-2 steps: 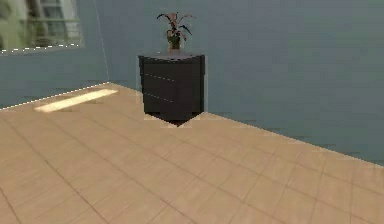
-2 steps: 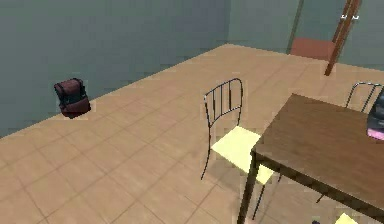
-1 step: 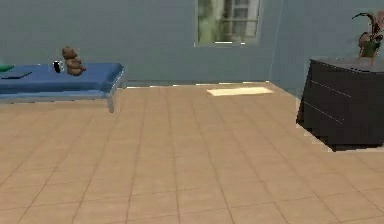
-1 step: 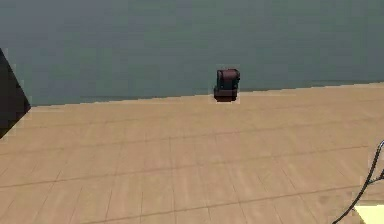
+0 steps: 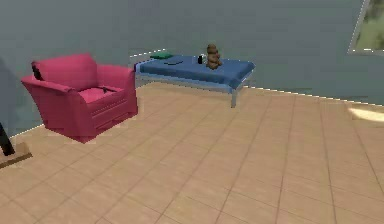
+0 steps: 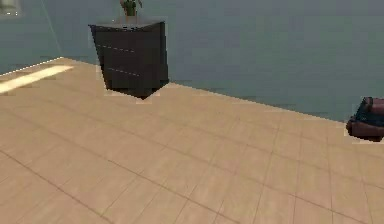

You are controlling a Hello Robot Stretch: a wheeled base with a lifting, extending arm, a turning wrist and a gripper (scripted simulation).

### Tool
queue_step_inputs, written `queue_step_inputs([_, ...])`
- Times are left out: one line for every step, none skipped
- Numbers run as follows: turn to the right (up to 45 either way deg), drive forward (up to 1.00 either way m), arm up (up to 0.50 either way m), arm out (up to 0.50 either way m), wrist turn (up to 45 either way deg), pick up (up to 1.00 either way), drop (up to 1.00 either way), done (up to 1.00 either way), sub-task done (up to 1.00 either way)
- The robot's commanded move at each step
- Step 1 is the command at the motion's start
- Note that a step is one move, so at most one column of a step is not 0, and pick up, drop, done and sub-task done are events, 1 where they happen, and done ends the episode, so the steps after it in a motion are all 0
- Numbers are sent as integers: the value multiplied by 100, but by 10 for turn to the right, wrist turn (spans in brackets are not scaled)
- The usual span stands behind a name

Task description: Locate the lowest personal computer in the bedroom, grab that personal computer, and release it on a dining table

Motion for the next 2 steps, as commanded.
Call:
queue_step_inputs([0,100,0,0,0,0,0,0,0])
queue_step_inputs([-30,0,0,0,0,0,0,0,0])
